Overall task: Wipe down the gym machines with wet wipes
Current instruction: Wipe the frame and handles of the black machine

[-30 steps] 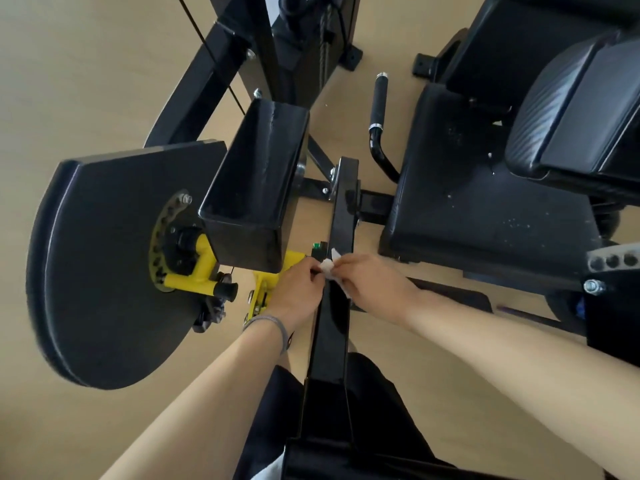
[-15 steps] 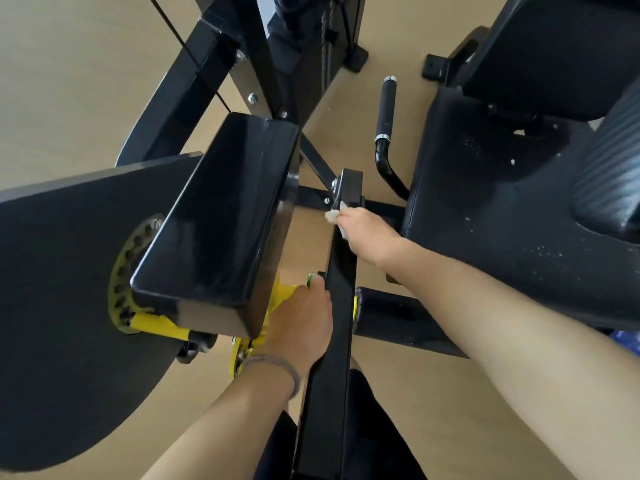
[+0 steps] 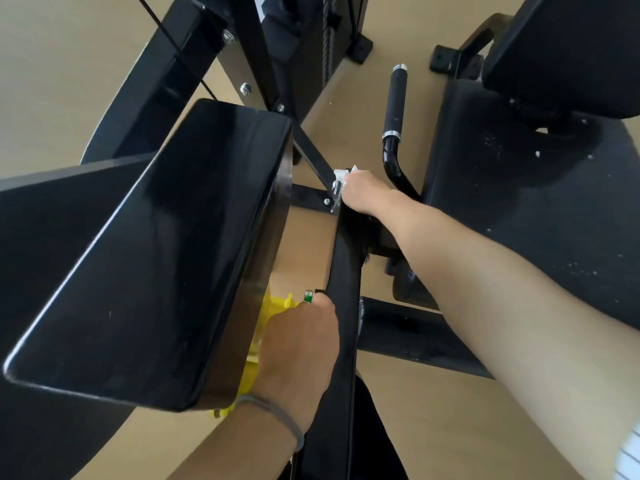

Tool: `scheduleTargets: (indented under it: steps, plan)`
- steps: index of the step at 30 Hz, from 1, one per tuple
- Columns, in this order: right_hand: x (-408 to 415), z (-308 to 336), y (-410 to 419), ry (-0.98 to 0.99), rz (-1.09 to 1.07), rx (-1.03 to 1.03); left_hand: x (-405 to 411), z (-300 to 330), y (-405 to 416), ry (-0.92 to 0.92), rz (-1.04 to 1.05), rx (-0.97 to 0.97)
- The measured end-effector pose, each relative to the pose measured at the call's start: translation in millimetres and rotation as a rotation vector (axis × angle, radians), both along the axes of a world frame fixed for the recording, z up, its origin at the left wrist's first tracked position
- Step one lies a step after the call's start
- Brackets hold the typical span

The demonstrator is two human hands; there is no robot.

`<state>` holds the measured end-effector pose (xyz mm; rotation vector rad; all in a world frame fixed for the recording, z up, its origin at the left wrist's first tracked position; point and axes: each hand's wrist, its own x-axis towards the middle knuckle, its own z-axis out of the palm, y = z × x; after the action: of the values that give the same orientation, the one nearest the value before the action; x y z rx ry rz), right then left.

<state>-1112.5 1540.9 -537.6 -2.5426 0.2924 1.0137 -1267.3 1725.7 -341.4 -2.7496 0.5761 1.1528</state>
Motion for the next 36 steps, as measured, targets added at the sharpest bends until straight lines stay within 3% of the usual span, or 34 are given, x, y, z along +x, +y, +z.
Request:
scheduleTargets:
  steps: [5,13,20,25,27,33,36]
  plan:
    - [-17.6,22.5,14.8,-0.046,0.070,-0.069,0.5,-2.2,0.0,-0.037,-0.013,-0.004]
    - [-122.6,128.2,50.2,-0.166,-0.013,0.145,-3.0,2.0,3.3,-0.042,-0.026,-0.036]
    - [-189.4,195.7,67.0,-0.138,-0.026,0.288,-0.9,23.4,22.1,0.199,0.312,-0.281]
    - [-212.8,233.6,72.7,-0.036,0.058,0.290,-7.1,35.8,42.0,0.476,0.852,-0.476]
    - [-220.4,252.6,75.3,0.023,0.137,0.285,-9.6,42.7,48.3,0.513,0.957,-0.476]
    - [-248.1,322.1,94.9,0.238,0.065,0.512,-18.6,70.3,62.0,0.556,0.851,-0.413]
    - [-262.6,348.3,104.2,0.277,0.048,0.509,-23.3,90.7,61.6,0.584,0.773,-0.430]
